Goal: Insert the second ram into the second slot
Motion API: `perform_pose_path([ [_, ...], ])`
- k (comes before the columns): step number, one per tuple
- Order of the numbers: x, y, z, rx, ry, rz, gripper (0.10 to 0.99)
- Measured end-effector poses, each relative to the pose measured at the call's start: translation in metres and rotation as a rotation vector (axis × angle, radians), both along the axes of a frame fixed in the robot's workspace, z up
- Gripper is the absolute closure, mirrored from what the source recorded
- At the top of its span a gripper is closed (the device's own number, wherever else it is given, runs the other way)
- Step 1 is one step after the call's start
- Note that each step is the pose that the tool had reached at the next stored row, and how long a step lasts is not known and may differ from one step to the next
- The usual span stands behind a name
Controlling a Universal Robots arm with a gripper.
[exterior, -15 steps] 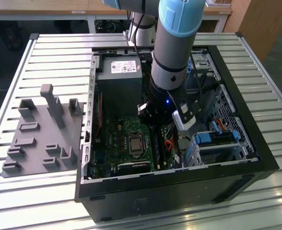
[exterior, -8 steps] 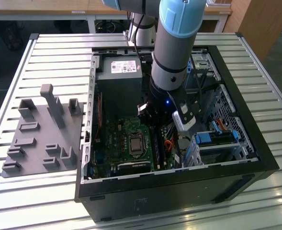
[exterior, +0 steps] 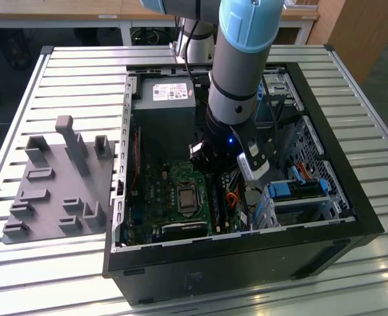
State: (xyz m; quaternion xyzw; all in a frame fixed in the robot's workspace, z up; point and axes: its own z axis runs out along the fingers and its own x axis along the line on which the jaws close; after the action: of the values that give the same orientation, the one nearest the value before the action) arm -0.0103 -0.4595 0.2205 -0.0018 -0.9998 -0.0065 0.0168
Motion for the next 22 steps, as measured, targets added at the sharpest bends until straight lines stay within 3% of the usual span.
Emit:
perform_pose_path([
  [22,0.0015,-0.0008,-0.0043,0.000,0.0008,-0.006,0.949],
])
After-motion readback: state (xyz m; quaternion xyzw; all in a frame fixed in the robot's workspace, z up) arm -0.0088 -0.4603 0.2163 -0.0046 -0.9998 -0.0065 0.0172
